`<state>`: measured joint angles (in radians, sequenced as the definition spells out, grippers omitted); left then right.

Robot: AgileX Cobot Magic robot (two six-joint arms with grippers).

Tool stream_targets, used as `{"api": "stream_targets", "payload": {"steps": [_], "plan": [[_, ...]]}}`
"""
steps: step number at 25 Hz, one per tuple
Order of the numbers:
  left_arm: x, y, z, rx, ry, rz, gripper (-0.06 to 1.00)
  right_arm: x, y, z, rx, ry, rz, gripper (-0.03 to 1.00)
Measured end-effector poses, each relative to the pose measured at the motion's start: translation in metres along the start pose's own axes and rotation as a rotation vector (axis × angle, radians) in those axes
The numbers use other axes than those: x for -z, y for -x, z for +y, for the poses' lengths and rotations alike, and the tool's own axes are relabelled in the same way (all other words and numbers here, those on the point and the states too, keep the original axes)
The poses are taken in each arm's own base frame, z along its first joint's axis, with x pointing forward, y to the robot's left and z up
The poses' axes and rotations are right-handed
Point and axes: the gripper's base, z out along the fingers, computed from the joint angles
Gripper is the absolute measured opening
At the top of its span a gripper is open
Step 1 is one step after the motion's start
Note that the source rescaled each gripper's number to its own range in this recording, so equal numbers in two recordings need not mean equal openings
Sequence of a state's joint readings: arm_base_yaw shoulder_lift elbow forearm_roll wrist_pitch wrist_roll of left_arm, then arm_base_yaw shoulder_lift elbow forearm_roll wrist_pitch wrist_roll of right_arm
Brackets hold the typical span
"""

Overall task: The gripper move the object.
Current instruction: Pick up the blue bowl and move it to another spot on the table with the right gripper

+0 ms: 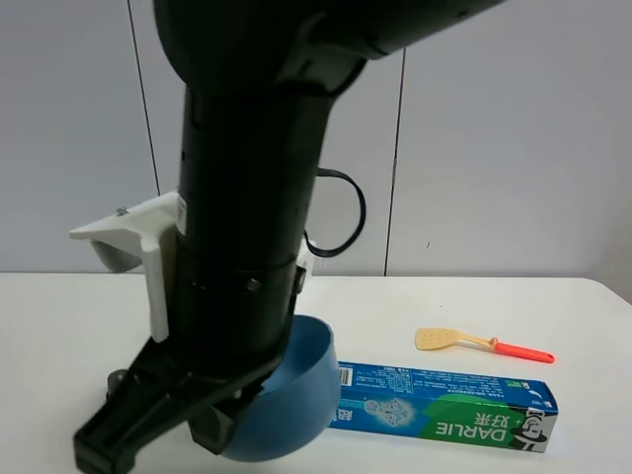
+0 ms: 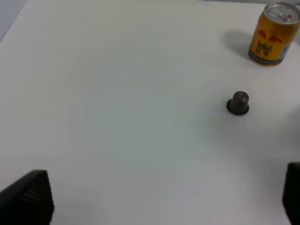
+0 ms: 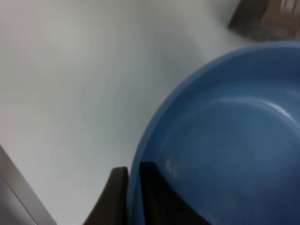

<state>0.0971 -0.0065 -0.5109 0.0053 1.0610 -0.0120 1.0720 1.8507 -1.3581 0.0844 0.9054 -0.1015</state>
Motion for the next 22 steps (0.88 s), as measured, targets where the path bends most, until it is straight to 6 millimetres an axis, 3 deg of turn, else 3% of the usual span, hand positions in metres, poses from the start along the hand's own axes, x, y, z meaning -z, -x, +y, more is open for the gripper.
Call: {"api": "stream_targets", "payload": {"steps": [5, 10, 22], "plan": [[0.0, 0.0, 0.0, 0.0, 0.0, 0.0, 1.0, -0.011, -0.028, 0.0, -0.009, -0.01, -0.051, 0.0], [0.0, 0.0, 0.0, 0.0, 0.0, 0.0, 1.0, -0.03, -0.043, -0.007, -0.037, -0.022, -0.088, 0.0], [0.0, 0.0, 0.0, 0.0, 0.0, 0.0, 1.0, -0.041, -0.043, -0.016, -0.059, -0.037, -0.127, 0.0]]}}
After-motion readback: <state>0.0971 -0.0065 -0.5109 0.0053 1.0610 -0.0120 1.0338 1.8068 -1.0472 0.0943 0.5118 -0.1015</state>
